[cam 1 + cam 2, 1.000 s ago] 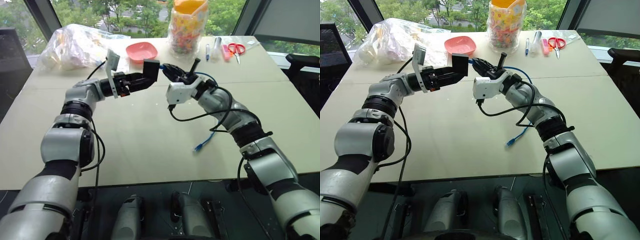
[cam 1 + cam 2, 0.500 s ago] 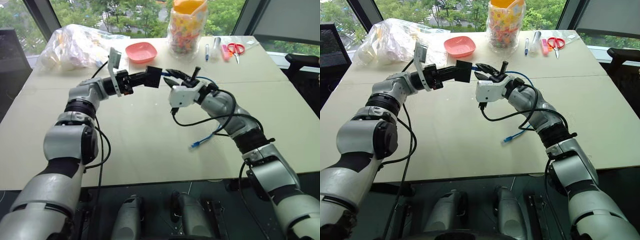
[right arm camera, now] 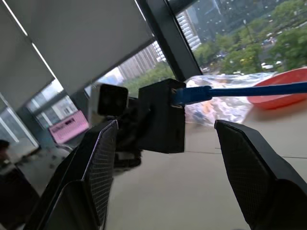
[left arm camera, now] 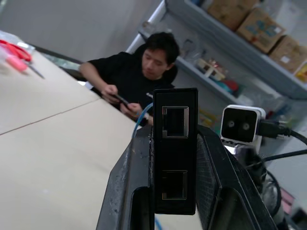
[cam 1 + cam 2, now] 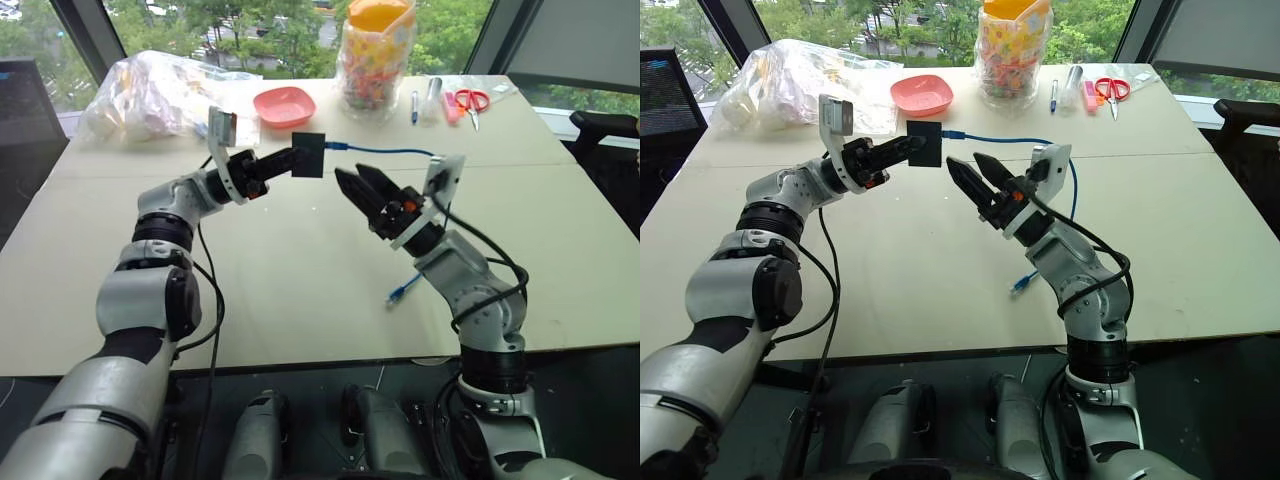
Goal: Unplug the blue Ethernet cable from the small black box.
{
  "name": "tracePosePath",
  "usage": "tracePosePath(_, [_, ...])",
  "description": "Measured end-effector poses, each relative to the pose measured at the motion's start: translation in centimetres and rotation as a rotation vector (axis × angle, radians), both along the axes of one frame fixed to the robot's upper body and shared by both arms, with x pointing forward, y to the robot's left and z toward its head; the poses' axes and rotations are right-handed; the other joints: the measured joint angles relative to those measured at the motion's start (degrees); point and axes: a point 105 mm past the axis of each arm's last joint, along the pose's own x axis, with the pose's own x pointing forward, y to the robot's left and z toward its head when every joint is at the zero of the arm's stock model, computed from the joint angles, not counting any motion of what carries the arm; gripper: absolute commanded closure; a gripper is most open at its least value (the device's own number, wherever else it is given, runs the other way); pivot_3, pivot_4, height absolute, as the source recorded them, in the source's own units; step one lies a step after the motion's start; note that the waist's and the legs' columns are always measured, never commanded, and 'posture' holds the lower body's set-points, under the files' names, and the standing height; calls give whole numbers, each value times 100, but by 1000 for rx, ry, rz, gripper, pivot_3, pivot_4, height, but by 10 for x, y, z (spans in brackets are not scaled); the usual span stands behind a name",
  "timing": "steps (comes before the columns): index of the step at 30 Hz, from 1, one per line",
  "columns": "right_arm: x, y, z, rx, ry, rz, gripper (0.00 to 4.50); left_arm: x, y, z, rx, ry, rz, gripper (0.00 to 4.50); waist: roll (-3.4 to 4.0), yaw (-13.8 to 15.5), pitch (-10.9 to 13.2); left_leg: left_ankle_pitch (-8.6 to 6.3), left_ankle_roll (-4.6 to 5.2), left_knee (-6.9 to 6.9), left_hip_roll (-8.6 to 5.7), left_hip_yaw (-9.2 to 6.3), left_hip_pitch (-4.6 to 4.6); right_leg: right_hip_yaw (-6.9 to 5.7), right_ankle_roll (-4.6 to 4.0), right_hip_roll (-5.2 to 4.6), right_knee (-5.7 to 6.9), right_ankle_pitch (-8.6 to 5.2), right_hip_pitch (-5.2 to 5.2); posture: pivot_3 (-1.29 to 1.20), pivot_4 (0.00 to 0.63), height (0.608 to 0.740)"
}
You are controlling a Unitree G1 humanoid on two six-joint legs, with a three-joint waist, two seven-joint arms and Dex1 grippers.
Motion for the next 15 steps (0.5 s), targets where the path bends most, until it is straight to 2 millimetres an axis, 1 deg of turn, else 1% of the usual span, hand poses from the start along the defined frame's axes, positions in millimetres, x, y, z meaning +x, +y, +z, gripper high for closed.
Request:
tracePosePath(2, [0, 5, 0, 60, 45, 16, 1158, -6, -4, 1, -21, -4, -33, 4004, 2, -2, -1, 0, 0, -1, 1, 2, 0, 1, -2, 0, -2, 1, 0, 0, 150, 740])
tracePosePath(5, [-1, 8, 2, 120, 73, 28, 1158, -12, -6, -5, -39, 25, -59, 4004, 1, -1, -1, 0, 0, -5, 0, 4, -2, 2, -1, 1, -5, 1, -2, 0, 150, 740])
tracePosePath(8, [0, 11, 1, 132, 87, 32, 1158, -18, -7, -7, -52, 50, -82, 4004, 1, -2, -1, 0, 0, -6, -3, 5, -4, 2, 0, 1, -4, 1, -4, 0, 150, 740])
tracePosePath(15, [4, 11, -2, 160, 105, 24, 1158, -27, -6, 0, -77, 51, -115, 4004, 1, 2, -1, 0, 0, -5, -5, 3, -4, 2, 0, 0, -5, 0, -3, 0, 150, 740])
